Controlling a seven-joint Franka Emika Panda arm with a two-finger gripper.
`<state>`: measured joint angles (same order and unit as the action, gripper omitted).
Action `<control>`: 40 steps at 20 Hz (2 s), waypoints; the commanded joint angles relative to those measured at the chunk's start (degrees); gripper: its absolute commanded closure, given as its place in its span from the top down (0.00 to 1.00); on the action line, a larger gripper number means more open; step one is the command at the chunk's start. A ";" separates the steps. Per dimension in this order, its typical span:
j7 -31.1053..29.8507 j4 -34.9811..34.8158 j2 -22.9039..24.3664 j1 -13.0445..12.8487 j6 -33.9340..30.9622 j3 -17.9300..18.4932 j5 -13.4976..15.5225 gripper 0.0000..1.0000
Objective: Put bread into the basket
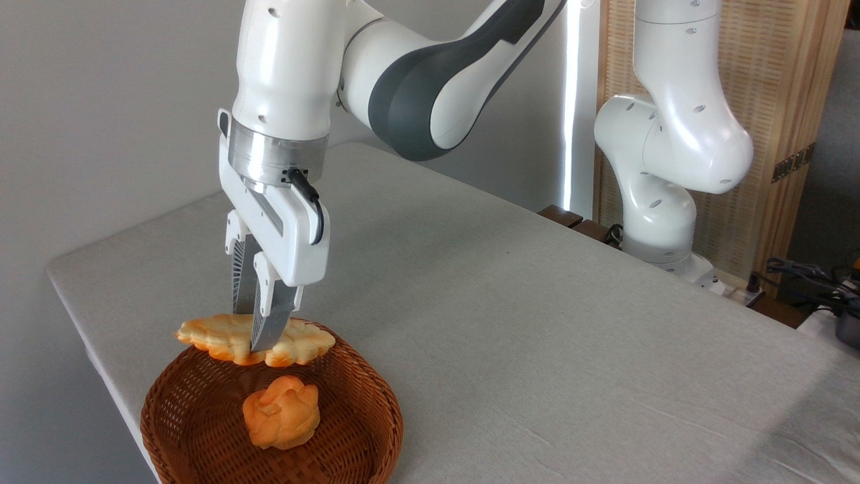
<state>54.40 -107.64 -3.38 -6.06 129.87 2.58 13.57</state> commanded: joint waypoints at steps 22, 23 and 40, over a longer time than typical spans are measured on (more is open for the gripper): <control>-10.70 3.04 0.39 -0.18 -3.64 -0.55 -3.71 1.00; -12.55 4.44 0.48 -0.18 -5.92 -0.64 -5.12 1.00; -12.92 10.61 1.45 -0.10 -30.46 -0.12 -12.51 1.00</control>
<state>40.75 -97.75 -1.82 -6.11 102.57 2.55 2.12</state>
